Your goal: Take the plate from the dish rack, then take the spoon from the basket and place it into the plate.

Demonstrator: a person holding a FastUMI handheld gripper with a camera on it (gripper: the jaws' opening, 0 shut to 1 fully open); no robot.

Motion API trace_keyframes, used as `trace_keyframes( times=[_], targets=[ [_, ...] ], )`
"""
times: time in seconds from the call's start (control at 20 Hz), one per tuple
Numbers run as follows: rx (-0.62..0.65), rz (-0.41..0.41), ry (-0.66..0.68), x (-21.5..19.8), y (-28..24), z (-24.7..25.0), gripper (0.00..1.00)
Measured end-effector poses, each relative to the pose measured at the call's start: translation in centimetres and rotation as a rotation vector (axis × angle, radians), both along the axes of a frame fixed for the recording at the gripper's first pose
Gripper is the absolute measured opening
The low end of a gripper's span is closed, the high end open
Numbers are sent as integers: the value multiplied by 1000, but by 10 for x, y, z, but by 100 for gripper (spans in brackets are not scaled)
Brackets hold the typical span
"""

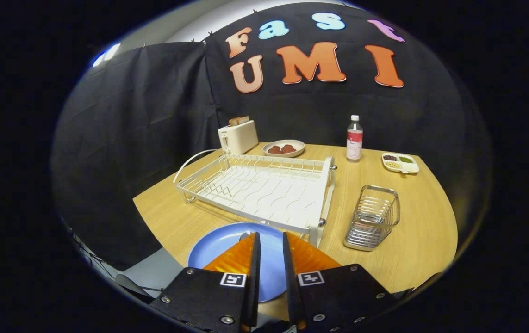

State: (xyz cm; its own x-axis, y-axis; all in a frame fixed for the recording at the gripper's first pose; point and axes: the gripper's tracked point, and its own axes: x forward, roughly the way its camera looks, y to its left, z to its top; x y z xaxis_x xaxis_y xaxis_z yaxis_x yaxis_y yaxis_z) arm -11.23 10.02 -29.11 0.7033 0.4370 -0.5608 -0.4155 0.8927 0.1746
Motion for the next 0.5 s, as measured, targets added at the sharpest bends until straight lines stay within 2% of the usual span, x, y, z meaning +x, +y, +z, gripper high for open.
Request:
trace_keyframes(
  times=[0.05,0.1,0.25,0.5],
  targets=[
    [-7,-24,-17,5,-6,10,29],
    [-9,-46,-43,11,-13,24,35],
    [-6,-110,-137,31,-27,73,42],
    [-1,-203,-307,62,-49,165,72]
  ],
)
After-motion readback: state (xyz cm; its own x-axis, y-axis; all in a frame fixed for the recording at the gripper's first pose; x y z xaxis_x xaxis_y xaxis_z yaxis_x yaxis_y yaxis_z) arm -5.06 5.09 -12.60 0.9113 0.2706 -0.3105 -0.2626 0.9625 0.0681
